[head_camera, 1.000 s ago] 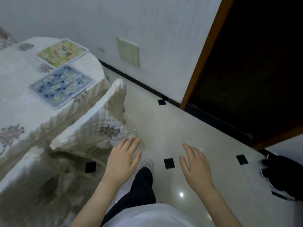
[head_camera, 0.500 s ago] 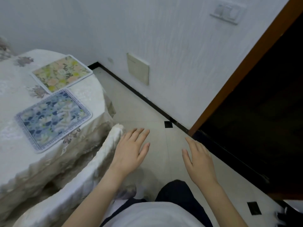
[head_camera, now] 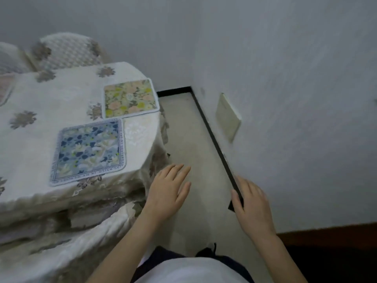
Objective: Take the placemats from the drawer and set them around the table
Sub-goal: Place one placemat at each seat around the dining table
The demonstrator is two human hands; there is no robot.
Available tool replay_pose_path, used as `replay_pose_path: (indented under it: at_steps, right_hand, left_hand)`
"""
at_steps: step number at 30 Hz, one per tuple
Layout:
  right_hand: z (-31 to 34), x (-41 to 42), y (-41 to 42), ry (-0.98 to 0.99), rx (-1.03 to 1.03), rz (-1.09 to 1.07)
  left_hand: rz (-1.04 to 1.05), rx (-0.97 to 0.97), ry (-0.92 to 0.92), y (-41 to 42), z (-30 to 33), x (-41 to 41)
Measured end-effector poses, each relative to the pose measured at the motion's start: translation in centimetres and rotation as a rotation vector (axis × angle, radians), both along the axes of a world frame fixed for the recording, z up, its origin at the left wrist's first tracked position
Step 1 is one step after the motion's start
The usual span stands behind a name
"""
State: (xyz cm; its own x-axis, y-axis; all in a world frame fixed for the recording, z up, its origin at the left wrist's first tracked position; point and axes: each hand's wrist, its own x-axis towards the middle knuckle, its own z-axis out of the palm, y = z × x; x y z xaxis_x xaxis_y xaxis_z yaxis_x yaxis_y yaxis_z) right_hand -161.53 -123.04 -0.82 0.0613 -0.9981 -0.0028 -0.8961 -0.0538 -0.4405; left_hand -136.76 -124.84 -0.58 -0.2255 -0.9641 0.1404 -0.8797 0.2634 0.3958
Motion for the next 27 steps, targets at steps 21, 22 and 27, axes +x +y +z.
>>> replay_pose_path:
  at_steps: [21,22,27]
  right_hand:
    - [-2.7,4.4,-36.1,-0.021,-0.036,0.375]
    - [-2.5,5.1,-38.1,-0.021,-0.046,0.379]
    - [-1.2,8.1,-46.6,-0.043,-0.071,0.406]
  left_hand:
    - [0.383,0.035,-0.03,-26.4,-2.7,3.6]
    - [0.388,0.013,-0.029,-28.3,-2.1,4.2]
    - [0.403,-0.009,-0.041,-36.3,-1.0,7.0]
